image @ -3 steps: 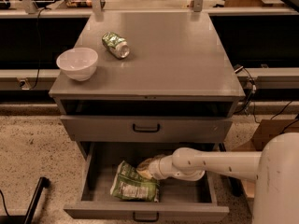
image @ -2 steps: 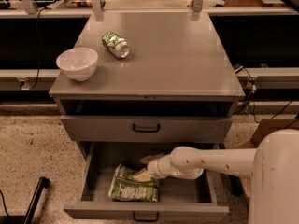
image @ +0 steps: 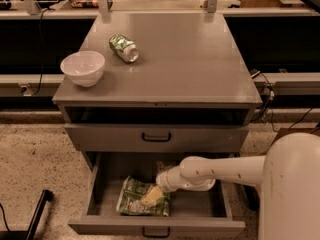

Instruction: Pick green jalapeno chip bag from middle drawer and place on counter

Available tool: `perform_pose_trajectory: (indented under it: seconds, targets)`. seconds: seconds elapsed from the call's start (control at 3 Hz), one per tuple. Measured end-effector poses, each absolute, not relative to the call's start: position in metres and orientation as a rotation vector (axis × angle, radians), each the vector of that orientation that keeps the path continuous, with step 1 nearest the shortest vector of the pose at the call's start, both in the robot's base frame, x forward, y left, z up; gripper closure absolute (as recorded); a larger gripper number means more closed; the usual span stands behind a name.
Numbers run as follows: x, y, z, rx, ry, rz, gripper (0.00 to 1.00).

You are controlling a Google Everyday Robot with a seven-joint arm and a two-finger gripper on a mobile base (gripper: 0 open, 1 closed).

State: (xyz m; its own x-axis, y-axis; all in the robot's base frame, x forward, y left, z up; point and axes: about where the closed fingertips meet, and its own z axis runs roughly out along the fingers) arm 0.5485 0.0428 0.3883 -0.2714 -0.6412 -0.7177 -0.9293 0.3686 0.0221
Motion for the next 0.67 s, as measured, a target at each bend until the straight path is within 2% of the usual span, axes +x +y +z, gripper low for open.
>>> perform_pose_trajectory:
  seconds: [0.67]
  targets:
    - [0.534, 0.044, 0.371, -1.486, 2.061, 0.519, 0.0]
